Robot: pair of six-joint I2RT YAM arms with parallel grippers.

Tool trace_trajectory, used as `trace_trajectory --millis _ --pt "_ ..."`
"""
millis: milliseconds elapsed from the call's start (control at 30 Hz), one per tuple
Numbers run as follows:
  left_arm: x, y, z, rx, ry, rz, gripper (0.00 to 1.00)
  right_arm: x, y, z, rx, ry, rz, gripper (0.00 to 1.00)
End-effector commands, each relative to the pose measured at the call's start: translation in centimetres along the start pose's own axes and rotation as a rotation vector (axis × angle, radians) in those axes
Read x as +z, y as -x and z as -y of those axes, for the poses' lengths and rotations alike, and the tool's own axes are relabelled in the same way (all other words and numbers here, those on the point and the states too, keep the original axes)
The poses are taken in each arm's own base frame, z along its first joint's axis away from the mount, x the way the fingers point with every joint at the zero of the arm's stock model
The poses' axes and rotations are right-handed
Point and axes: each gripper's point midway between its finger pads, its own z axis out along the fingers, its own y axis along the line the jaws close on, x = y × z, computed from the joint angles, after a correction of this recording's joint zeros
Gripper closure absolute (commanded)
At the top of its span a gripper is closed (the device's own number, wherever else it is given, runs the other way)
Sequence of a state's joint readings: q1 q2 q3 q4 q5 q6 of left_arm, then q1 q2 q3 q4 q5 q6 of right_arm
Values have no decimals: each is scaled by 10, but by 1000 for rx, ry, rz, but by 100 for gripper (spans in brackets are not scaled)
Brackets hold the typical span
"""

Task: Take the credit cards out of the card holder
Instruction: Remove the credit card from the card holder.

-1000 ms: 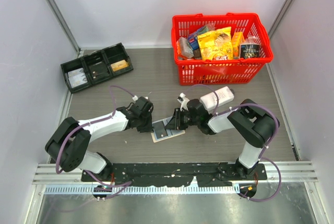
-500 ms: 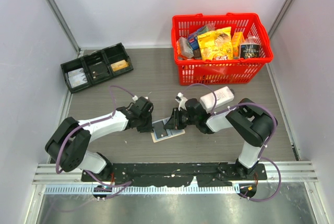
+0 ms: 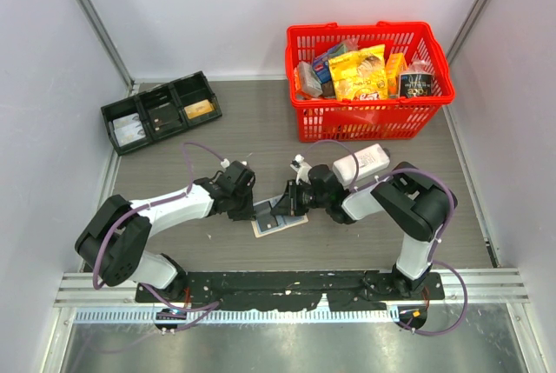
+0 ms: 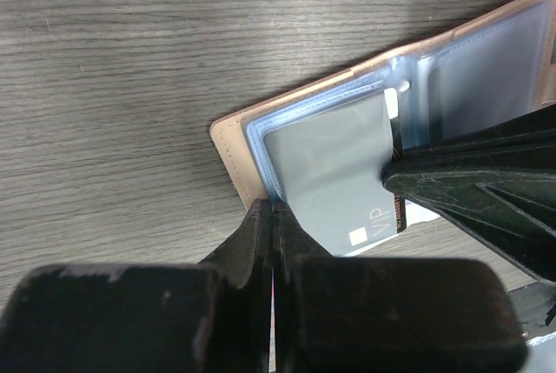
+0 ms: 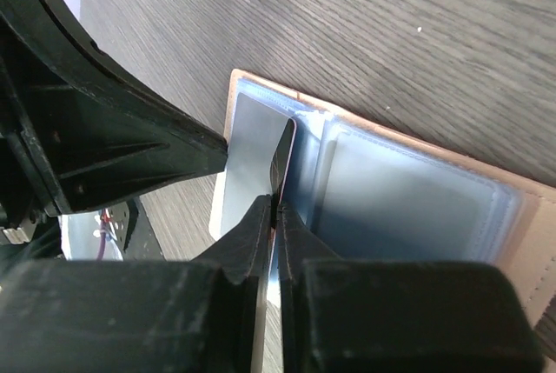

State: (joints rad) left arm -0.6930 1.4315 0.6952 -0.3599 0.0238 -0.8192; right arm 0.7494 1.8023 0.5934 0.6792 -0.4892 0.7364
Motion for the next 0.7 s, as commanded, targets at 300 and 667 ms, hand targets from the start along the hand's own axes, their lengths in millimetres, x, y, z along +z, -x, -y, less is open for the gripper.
trace_trajectory --millis 300,667 --pt "4 -15 -11 24 35 -49 100 -20 6 9 19 36 27 99" --pt "-15 4 16 38 -77 41 90 -26 4 14 43 36 17 99"
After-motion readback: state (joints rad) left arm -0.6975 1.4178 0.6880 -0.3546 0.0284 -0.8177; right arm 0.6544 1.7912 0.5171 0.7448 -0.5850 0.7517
